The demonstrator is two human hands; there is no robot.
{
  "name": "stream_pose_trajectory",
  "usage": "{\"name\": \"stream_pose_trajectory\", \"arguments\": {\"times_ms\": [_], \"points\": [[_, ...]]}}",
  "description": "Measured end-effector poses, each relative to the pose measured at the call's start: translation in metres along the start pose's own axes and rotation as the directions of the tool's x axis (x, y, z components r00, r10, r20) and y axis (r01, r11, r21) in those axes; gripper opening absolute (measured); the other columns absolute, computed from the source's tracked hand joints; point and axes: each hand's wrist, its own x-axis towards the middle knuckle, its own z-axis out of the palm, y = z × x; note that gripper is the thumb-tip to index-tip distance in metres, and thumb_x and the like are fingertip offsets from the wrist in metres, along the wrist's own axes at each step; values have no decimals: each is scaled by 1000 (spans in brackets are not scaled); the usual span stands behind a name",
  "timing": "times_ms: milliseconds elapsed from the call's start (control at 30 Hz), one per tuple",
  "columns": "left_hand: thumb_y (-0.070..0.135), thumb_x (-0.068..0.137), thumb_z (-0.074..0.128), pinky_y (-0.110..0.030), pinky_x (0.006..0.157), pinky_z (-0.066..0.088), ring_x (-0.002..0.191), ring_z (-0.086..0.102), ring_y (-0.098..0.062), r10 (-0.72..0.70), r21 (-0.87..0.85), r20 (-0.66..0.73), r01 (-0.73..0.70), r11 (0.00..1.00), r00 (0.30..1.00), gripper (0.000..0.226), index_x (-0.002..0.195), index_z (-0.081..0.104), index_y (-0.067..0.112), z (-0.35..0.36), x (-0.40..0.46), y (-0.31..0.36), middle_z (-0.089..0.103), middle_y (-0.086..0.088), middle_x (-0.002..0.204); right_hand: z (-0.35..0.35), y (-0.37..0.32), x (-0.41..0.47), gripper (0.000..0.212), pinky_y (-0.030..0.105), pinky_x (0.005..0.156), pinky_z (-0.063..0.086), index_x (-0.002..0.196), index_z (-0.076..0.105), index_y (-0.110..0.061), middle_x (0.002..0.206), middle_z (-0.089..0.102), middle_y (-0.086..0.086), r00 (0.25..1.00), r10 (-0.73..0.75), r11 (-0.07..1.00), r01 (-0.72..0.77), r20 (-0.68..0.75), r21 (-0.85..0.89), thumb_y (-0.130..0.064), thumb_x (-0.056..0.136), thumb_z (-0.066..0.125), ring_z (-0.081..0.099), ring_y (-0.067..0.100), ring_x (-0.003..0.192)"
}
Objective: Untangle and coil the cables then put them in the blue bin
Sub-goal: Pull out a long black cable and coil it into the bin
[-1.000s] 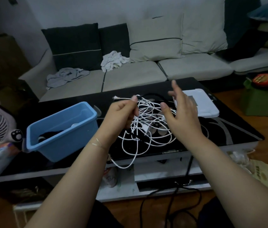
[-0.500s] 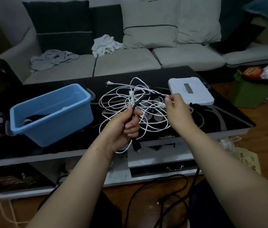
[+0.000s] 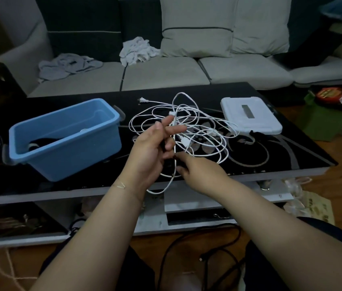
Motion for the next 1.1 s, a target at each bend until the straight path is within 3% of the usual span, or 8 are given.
{"name": "stream_pose_trajectory", "arguments": {"times_ms": [167,400,567,667,767,867,967,1100], "points": [[20,107,28,-18,61,53,71,69,-10,49,158,-12,-46,986,999,32,126,47,4,0,0,-5,73,1,74,-1,-3,-4,40,34,61,36,137,21,-48,107,64,13,991,-96,991,103,93,-80,-37,101,34,60,34,91],[19,106,33,-25,80,56,116,60,-5,101,567,31,-101,818,994,24,95,54,13,-3,2,-21,66,6,119,-12,-8,-12,25,33,53,27,122,48,-33,97,65,8,977,-213,969,213,14,-123,-41,99,39,60,32,88],[20,104,38,-15,77,51,107,59,6,111,755,87,-138,641,990,25,100,53,1,-8,2,-28,61,19,114,-21,-10,-16,27,31,64,36,122,56,-34,108,66,3,970,-216,976,218,108,-12,-41,97,47,60,27,95],[25,103,38,-34,84,54,96,68,-8,127,874,156,-196,444,980,22,111,55,15,-9,-1,-25,65,10,119,-23,-9,-18,28,34,74,46,123,53,-29,112,65,2,959,-216,972,192,185,136,-31,96,51,61,25,98],[33,103,35,-42,87,49,104,65,-22,146,962,217,-237,135,965,30,127,50,25,-10,-2,-19,67,6,122,-26,-8,-18,15,29,67,48,102,55,-19,77,67,-8,963,-188,932,114,191,343,-31,93,56,67,13,73],[37,103,30,-44,82,49,97,66,-31,120,972,236,-232,-41,964,38,136,42,24,-14,0,-14,70,-3,114,-31,-5,-20,26,20,55,47,87,55,-11,54,60,-4,936,-176,890,19,305,456,-36,90,62,61,9,53],[36,103,29,-43,81,49,94,66,-31,71,970,234,-227,-87,970,36,134,42,23,-19,-1,-8,72,-1,111,-40,0,-24,19,26,52,50,80,54,-21,52,54,-12,912,-195,889,9,361,457,-35,92,60,51,1,49],[34,102,34,-39,75,46,92,61,-32,-20,976,211,-211,-60,977,26,102,56,19,-15,-6,-7,71,-2,92,-48,7,-26,16,26,55,35,82,52,-37,69,56,-14,990,-124,983,114,62,146,-51,89,55,51,1,63]]}}
